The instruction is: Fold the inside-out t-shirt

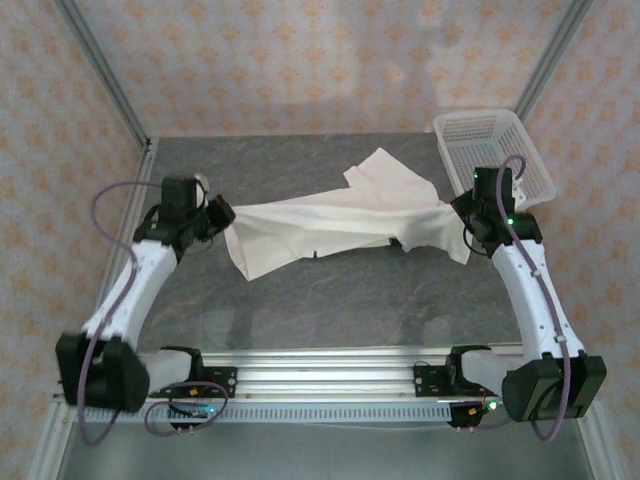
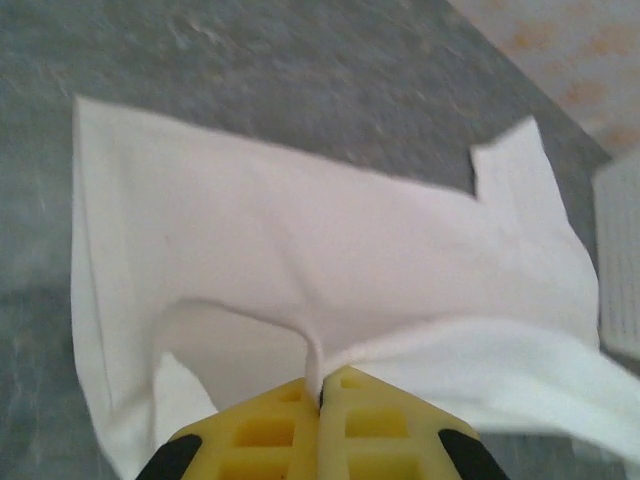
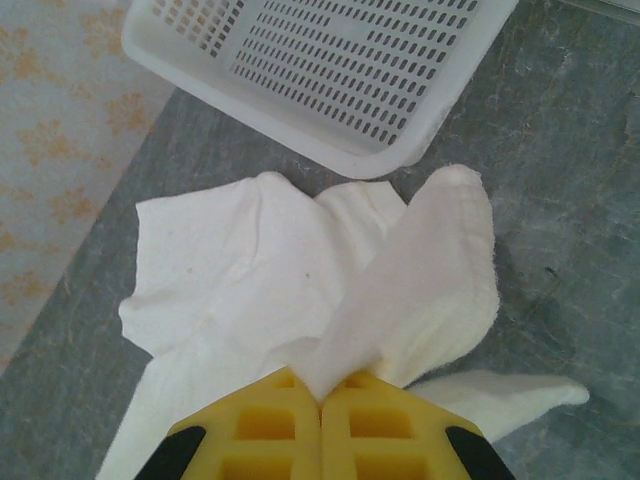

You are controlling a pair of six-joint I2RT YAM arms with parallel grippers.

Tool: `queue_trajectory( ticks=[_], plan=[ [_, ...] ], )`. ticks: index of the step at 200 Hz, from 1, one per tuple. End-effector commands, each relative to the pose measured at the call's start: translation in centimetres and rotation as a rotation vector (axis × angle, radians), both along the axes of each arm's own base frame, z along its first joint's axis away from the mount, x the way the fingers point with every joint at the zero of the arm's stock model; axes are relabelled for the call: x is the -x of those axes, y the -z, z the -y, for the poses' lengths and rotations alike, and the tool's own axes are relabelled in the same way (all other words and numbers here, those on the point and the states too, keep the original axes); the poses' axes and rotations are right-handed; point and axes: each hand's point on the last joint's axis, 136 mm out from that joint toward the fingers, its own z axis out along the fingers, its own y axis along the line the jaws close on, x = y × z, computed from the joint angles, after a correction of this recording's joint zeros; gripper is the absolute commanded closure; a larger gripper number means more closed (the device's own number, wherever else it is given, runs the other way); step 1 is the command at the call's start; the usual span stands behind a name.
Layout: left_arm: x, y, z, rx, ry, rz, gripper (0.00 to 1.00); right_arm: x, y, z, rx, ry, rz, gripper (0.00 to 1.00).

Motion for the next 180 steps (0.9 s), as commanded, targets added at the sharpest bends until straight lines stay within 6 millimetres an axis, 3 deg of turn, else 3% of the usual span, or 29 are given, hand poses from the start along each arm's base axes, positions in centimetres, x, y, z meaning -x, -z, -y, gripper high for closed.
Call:
queue_trajectory(
  ticks=[1,27,37,54,84,120,141,156,180],
  plan=[
    [5.3,-0.7,-1.6,-0.093,-0.029,0.010,1.00,1.8,-2.7,0.0,0.050,-0.069,0.051,1.00],
    [8.4,-4.1,-1.3,-0.067,-0.015,0.169,0.98,3.6,-6.0,-1.8,0.041,-0.195,0.184,1.00],
    [8.8,-4.5,-1.2,-0.065,-0.006,0.201,0.96,4.3,-6.1,-1.2,0.051,-0.157,0.193,1.00],
    [8.3,-3.6,-1.2,-0.068,-0.006,0.176,0.96,5.0,-5.1,0.2,0.087,-0.089,0.137,1.00],
    [5.0,0.1,-0.9,-0.071,-0.005,0.063,0.97,2.5,-1.9,0.4,0.099,-0.086,0.013,1.00],
    [2.0,6.2,-1.5,-0.085,-0.073,-0.093,0.97,-0.9,4.0,0.1,0.078,-0.087,-0.146,1.00],
    [1.5,9.8,-1.5,-0.070,-0.104,-0.178,0.96,-1.7,6.7,-0.4,0.041,-0.093,-0.202,1.00],
    [1.9,12.0,-2.1,-0.093,-0.136,-0.243,0.87,-1.8,7.7,-0.5,0.031,-0.090,-0.218,1.00],
    [1.8,13.4,-2.8,-0.141,-0.141,-0.289,0.76,-1.8,8.2,-0.6,0.030,-0.101,-0.221,1.00]
  ],
)
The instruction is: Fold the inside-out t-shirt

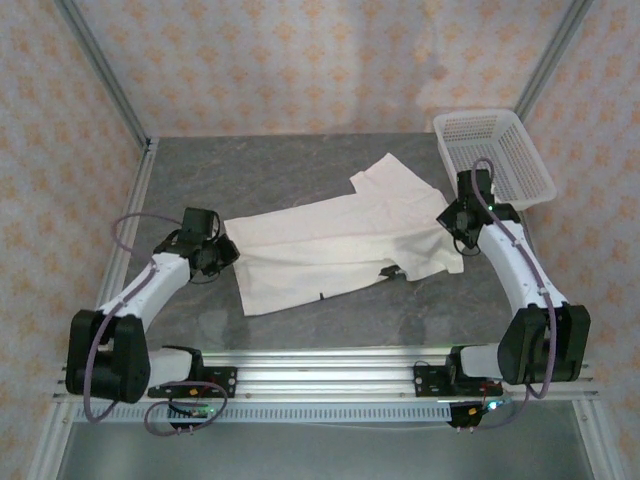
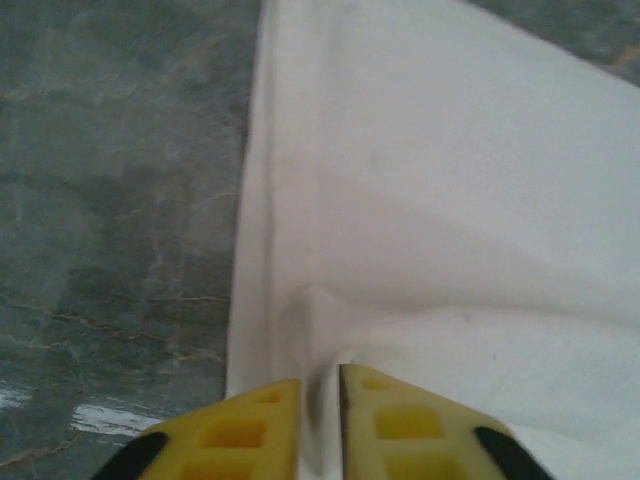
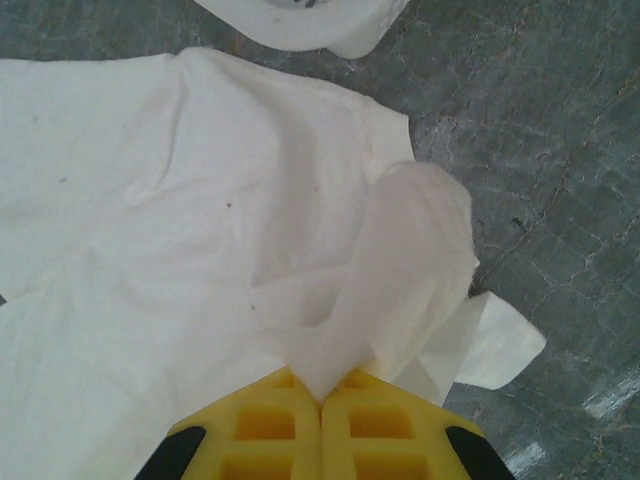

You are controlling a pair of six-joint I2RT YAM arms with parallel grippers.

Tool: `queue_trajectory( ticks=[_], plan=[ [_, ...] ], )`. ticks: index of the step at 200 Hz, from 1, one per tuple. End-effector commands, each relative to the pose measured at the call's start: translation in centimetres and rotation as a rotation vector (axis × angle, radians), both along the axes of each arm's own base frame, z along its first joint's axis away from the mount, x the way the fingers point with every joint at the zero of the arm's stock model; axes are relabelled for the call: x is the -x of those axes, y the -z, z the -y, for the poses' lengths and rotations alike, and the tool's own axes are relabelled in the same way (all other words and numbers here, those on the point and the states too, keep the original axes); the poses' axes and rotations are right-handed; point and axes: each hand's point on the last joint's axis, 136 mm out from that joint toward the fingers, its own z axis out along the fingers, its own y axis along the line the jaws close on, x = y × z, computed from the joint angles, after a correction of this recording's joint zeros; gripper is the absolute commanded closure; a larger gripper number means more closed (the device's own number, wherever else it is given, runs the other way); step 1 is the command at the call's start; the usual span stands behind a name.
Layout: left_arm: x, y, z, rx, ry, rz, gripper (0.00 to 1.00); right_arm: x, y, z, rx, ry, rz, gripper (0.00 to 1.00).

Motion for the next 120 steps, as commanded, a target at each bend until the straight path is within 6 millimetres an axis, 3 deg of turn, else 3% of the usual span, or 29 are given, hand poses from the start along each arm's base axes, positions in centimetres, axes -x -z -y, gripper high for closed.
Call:
queue_trajectory(
  ticks=[1,27,53,93,120],
  plan=[
    [-1.1,0.2,-1.0,-0.062,-0.031,0.025,0.75,-0.7,-0.4,0.2,-0.002,0.012,0.043,1.00],
    [-2.0,-0.9,-1.2,-0.096,-0.005,0.031,0.72,-0.8,-0.4,-0.5,-0.027,-0.022,0.046,1.00],
    [-1.7,-1.6,-1.6,-0.121,0.000,0.028,0.69,-0.5,-0.4,-0.7,-0.035,-0.032,0.044,1.00],
    [-1.5,0.4,-0.8,-0.053,0.000,0.000,0.61,-0.5,-0.8,-0.8,-0.048,-0.033,0.064,1.00],
    [-3.3,0.9,-0.5,-0.008,-0.019,0.045,0.60,-0.6,-1.2,-0.9,-0.051,-0.036,0.069,1.00]
  ],
)
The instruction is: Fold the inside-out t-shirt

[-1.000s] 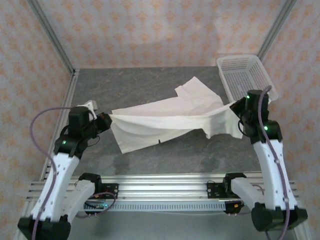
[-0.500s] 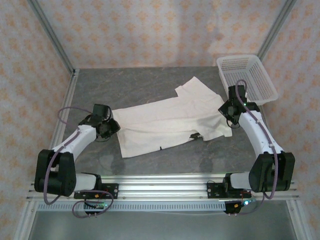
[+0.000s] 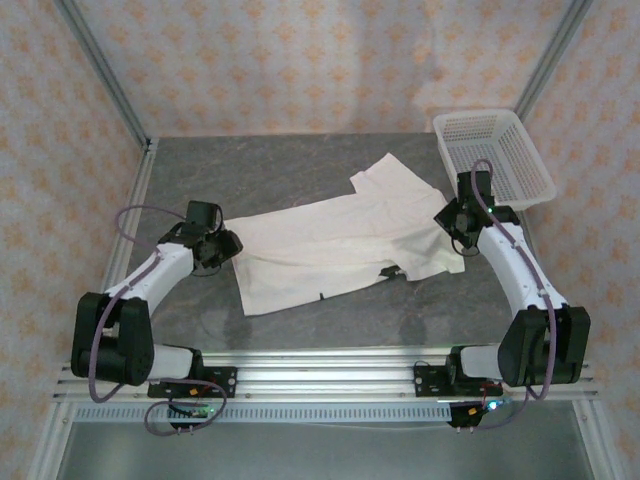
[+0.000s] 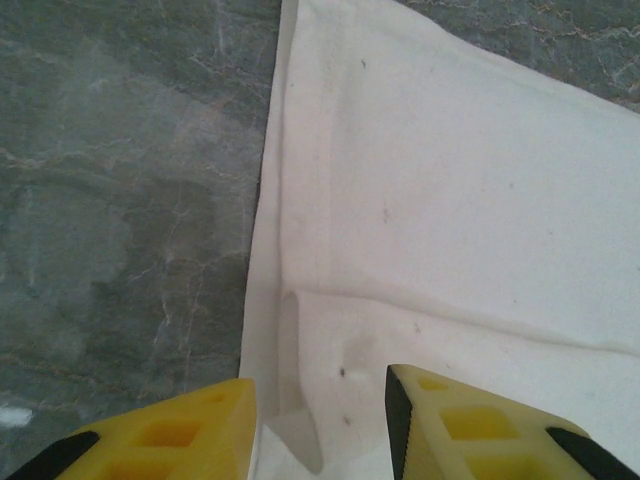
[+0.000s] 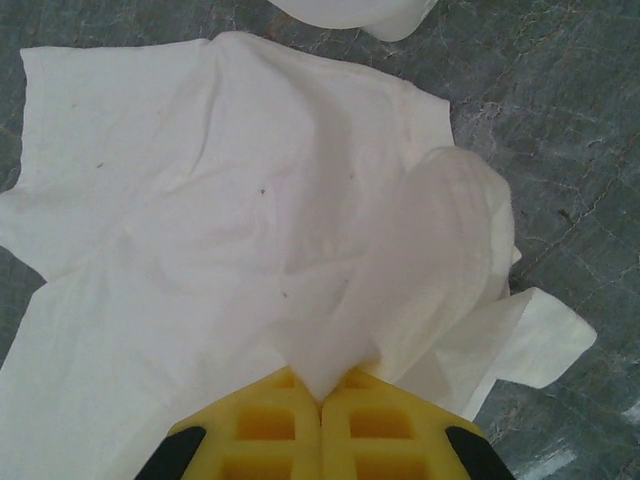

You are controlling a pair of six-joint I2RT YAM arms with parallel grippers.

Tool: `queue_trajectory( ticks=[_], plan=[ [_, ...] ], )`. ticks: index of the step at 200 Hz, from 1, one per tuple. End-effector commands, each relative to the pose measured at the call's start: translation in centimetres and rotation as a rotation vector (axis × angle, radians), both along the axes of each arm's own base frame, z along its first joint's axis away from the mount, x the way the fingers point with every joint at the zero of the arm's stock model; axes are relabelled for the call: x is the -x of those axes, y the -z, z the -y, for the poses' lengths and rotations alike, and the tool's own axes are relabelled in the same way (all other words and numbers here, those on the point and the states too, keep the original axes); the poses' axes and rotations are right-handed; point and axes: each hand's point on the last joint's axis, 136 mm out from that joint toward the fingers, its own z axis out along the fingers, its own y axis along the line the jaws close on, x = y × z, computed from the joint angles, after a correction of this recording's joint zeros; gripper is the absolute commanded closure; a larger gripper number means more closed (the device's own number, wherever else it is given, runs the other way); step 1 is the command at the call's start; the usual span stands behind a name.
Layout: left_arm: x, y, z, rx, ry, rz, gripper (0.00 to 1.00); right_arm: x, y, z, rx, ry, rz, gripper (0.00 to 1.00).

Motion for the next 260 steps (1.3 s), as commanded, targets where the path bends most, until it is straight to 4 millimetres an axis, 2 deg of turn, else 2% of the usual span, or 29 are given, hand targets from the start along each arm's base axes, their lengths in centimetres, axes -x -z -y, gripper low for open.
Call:
queue_trajectory(
  ticks=[1,35,59,79,83,103,131,139,147,161,173,196,207,214,227,236,246,260],
  plan=[
    [-1.3,0.8,0.2,0.039,-0.014,0.038,0.60,-0.1,-0.9,0.2,0.003,-0.001,0.035,1.00],
    [-3.2,1.6,0.5,0.104,-0.042,0.057,0.68,-0.2,-1.3,0.1,0.003,-0.005,0.038,1.00],
    [-3.5,1.6,0.1,0.109,-0.064,0.059,0.84,-0.1,-1.7,0.2,0.007,-0.003,0.043,1.00],
    [-3.6,0.2,-0.2,0.127,-0.081,0.097,1.00,0.0,-2.5,0.3,0.006,0.004,0.055,1.00],
    [-3.6,-0.3,-0.3,0.135,-0.086,0.106,1.00,0.0,-2.7,0.3,0.003,0.007,0.059,1.00],
    [-3.9,-4.2,-0.4,0.190,-0.100,0.197,1.00,-0.2,-4.3,0.1,-0.019,0.017,0.098,1.00],
    [-3.6,-13.8,-1.4,0.120,-0.076,0.374,1.00,-1.0,-7.8,-1.1,-0.089,-0.008,0.198,1.00],
    [-3.2,-15.6,-2.0,0.075,-0.078,0.401,1.00,-1.4,-7.9,-1.3,-0.106,-0.009,0.210,1.00],
    [-2.9,-16.5,-2.5,0.038,-0.080,0.405,1.00,-1.8,-6.9,-1.7,-0.130,-0.006,0.198,1.00],
    [-2.8,-16.0,-3.0,0.002,-0.080,0.377,1.00,-2.7,-4.5,-2.6,-0.164,-0.039,0.147,1.00],
    [-3.0,-14.8,-2.9,0.004,-0.071,0.348,1.00,-3.9,-2.6,-3.7,-0.188,-0.090,0.114,1.00],
    [-3.5,-12.1,-2.9,0.003,-0.064,0.306,1.00,-6.5,-0.3,-5.5,-0.228,-0.188,0.066,0.96],
    [-3.7,-11.2,-3.2,-0.012,-0.072,0.291,1.00,-7.6,0.4,-6.4,-0.256,-0.232,0.039,0.90],
    [-3.9,-10.7,-3.3,-0.022,-0.071,0.283,1.00,-8.1,0.4,-6.6,-0.257,-0.257,0.026,0.81],
    [-4.2,-10.0,-3.5,-0.032,-0.069,0.266,1.00,-8.3,0.1,-5.8,-0.189,-0.264,0.005,0.65],
    [-4.5,-9.5,-3.3,-0.031,-0.057,0.253,1.00,-7.9,-0.3,-4.3,-0.100,-0.245,0.002,0.56],
    [-4.8,-9.0,-3.2,-0.027,-0.049,0.238,1.00,-7.1,-0.4,-2.8,-0.026,-0.215,0.000,0.52],
    [-5.1,-8.5,-3.0,-0.019,-0.041,0.230,1.00,-5.2,0.5,-0.9,0.021,-0.158,-0.013,0.52]
  ],
)
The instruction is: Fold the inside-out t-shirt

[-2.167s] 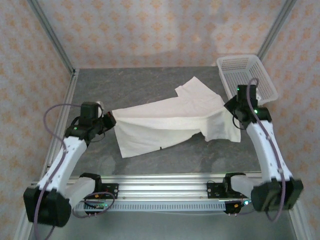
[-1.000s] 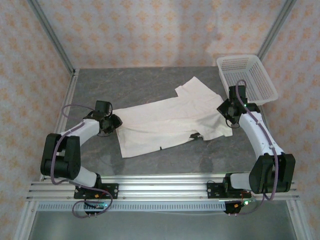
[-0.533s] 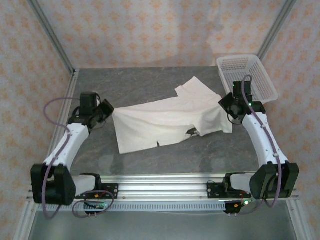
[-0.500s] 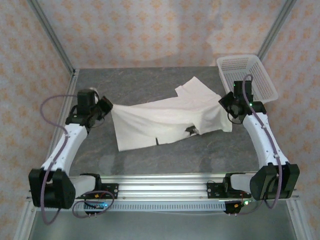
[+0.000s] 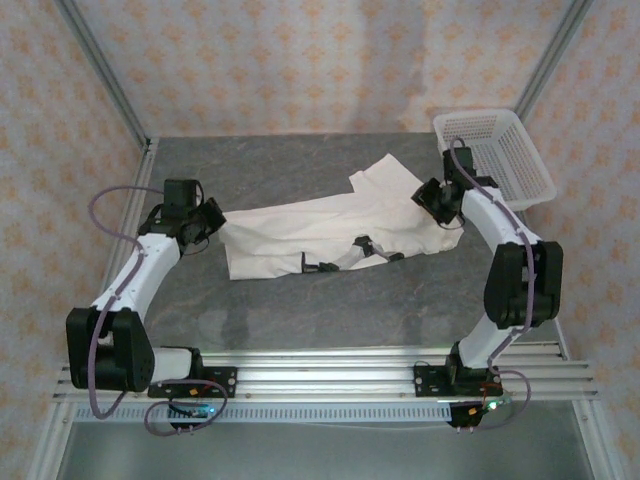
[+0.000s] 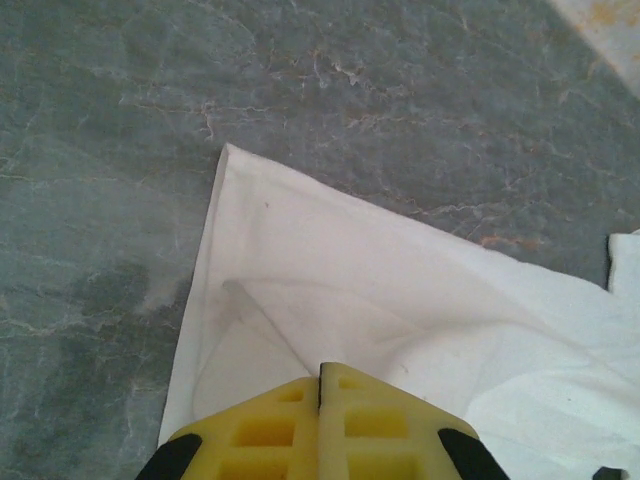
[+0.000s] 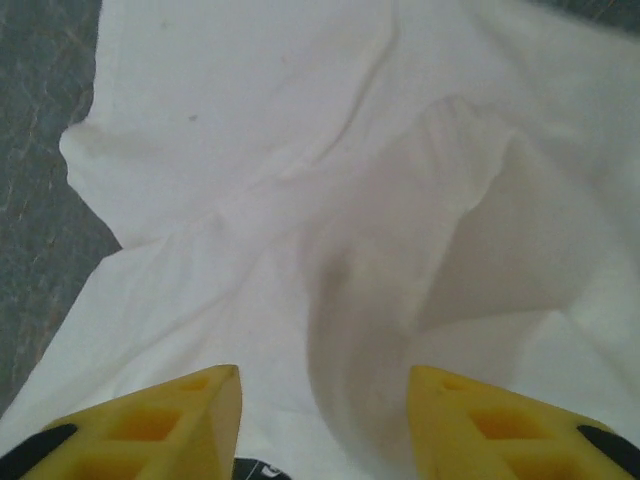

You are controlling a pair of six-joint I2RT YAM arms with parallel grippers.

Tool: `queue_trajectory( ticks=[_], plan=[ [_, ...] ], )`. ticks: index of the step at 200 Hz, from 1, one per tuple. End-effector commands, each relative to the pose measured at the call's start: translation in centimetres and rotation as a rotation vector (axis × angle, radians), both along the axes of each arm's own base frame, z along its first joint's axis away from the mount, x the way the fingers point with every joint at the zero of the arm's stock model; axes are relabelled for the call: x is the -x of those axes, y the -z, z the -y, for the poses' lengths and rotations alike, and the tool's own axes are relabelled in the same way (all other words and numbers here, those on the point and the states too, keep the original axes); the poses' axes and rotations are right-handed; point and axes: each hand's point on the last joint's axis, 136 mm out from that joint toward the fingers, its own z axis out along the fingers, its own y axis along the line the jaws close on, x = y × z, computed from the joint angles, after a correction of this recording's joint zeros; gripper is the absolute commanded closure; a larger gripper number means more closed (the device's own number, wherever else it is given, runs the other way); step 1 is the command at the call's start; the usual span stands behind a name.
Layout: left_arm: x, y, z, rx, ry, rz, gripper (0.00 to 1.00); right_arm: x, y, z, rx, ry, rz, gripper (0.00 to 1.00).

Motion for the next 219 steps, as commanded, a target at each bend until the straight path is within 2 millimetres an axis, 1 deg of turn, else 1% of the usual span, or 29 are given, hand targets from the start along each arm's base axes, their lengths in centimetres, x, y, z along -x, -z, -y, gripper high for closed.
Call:
queue_trajectory(
  ticks=[1,18,36,53,82,100,118,131,155,176,192,206,219],
  plan=[
    [-0.9,-0.6,-0.5,-0.030,0.009,0.026,1.00,2.5,-1.7,3.5,0.153,0.054,0.037,0.52],
    [-1.3,-0.2,-0.4,-0.020,0.010,0.025,1.00,5.1,0.7,4.8,0.136,0.136,0.027,0.52],
    [-1.5,0.1,-0.1,-0.003,0.017,0.020,1.00,6.6,2.4,5.3,0.109,0.170,0.028,0.52],
    [-1.7,0.3,0.0,0.004,0.021,0.017,1.00,6.8,3.5,5.5,0.120,0.170,0.024,0.56],
    [-1.5,0.7,0.1,0.005,0.026,0.006,1.00,6.3,5.2,4.9,0.095,0.143,-0.028,0.62],
    [-1.5,0.7,0.0,0.004,0.020,0.009,1.00,5.6,5.7,4.5,0.070,0.138,-0.031,0.62],
    [-1.5,0.9,0.0,0.011,0.015,0.009,1.00,5.2,6.1,4.8,0.086,0.144,-0.043,0.56],
    [-1.6,0.8,0.1,0.015,0.016,0.012,1.00,5.1,6.3,4.9,0.093,0.143,-0.050,0.54],
    [-1.7,0.7,0.0,0.006,0.018,0.010,1.00,4.9,6.3,4.7,0.076,0.142,-0.042,0.55],
    [-1.7,0.7,0.0,0.005,0.019,0.010,1.00,4.9,6.5,4.6,0.068,0.145,-0.049,0.60],
    [-1.8,0.6,-0.1,0.001,0.016,0.011,1.00,4.6,6.2,4.4,0.056,0.145,-0.045,0.64],
    [-1.7,0.6,-0.1,-0.004,0.017,0.008,1.00,4.5,5.8,4.4,0.050,0.152,-0.039,0.64],
    [-1.6,0.7,-0.2,-0.010,0.014,0.005,1.00,4.4,5.6,4.1,0.035,0.145,-0.040,0.62]
  ],
)
